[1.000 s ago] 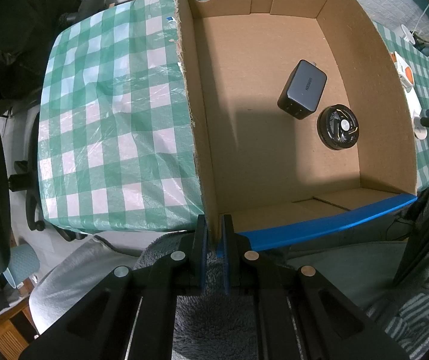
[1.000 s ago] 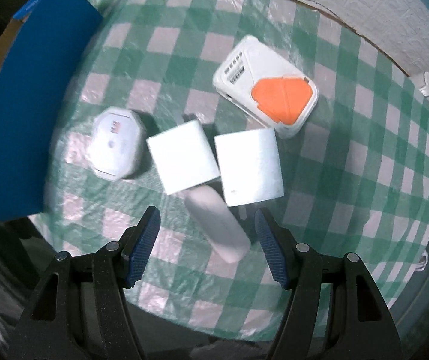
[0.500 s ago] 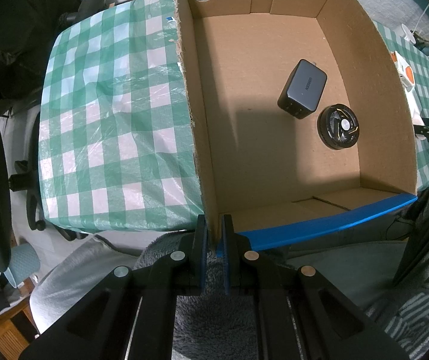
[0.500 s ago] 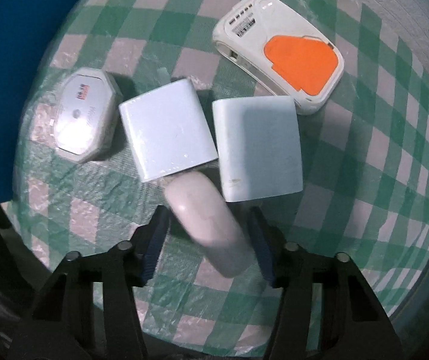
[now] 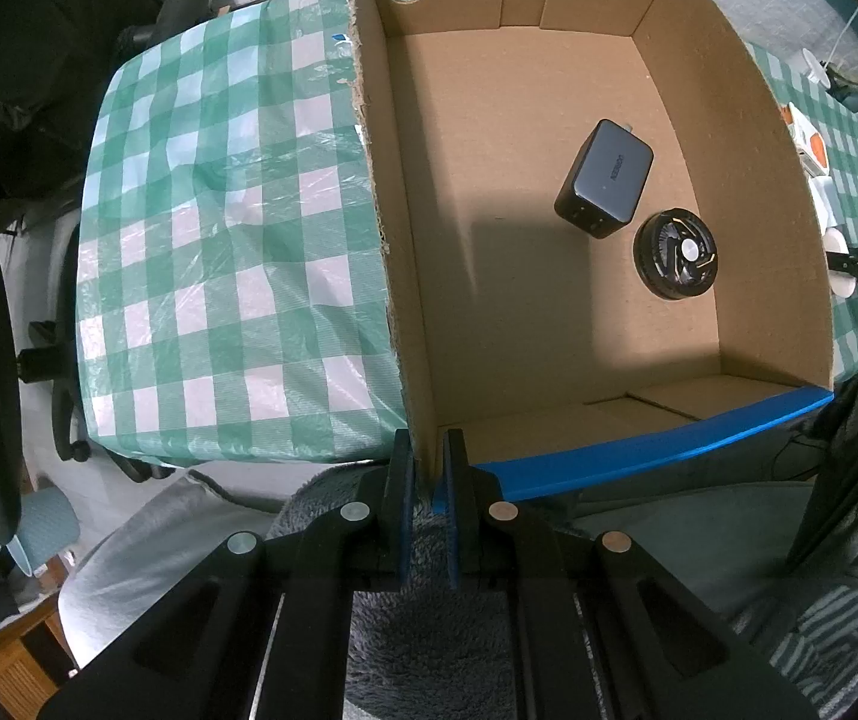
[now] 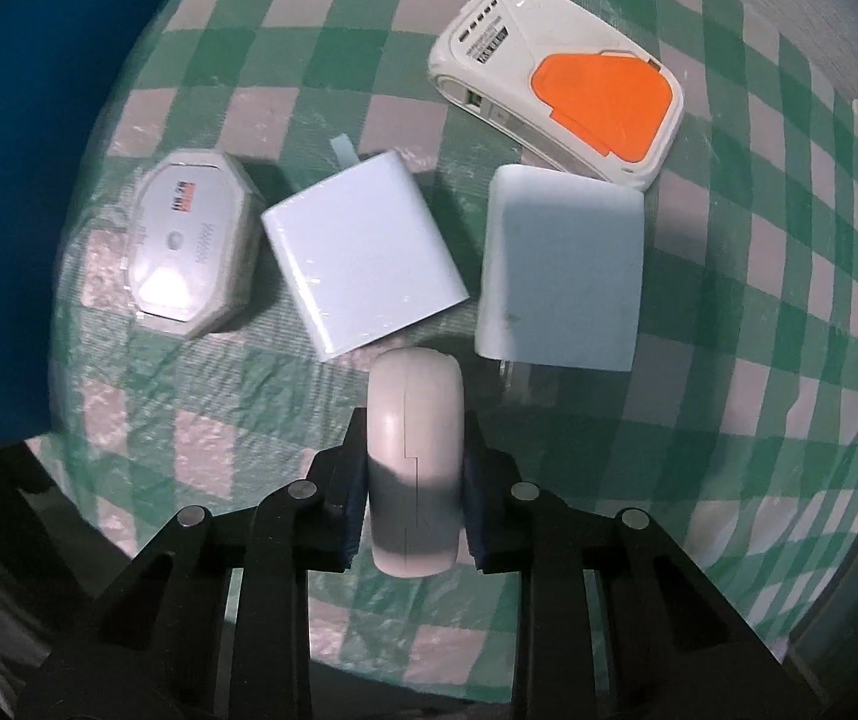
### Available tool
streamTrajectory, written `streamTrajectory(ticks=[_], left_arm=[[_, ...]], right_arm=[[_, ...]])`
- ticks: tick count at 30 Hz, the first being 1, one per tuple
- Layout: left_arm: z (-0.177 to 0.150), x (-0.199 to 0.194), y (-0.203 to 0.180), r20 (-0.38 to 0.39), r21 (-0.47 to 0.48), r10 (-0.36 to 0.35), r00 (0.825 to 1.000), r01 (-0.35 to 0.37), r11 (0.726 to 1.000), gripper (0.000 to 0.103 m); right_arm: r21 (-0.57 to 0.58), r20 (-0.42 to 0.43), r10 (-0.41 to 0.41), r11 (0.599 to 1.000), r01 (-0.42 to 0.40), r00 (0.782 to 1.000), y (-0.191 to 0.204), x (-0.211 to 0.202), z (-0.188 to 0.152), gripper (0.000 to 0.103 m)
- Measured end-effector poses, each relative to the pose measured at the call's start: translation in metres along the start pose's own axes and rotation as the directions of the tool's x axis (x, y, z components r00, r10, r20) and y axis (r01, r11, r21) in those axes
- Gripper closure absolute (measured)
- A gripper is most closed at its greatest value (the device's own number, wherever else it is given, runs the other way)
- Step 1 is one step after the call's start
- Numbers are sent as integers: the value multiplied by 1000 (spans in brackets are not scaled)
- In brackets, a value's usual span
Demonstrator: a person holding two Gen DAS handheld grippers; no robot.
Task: Organize rigid objects
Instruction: 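Move the right tool back and grasp the white oval case, then carry the white oval case with the right tool into the box and release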
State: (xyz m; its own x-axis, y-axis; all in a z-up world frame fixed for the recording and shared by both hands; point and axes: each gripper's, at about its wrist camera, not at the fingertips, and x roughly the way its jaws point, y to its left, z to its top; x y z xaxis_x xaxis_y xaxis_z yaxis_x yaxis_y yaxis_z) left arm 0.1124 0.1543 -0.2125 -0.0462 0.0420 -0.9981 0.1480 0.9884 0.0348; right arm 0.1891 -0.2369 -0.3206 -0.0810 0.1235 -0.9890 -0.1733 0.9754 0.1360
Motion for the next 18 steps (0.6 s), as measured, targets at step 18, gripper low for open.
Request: streamTrajectory(ticks=[18], left_arm=[[0,0,0,-1,-2,-3,1000,3,1000,96]], right_arm=[[-31,57,67,997,-65,996,40,-84,11,78]])
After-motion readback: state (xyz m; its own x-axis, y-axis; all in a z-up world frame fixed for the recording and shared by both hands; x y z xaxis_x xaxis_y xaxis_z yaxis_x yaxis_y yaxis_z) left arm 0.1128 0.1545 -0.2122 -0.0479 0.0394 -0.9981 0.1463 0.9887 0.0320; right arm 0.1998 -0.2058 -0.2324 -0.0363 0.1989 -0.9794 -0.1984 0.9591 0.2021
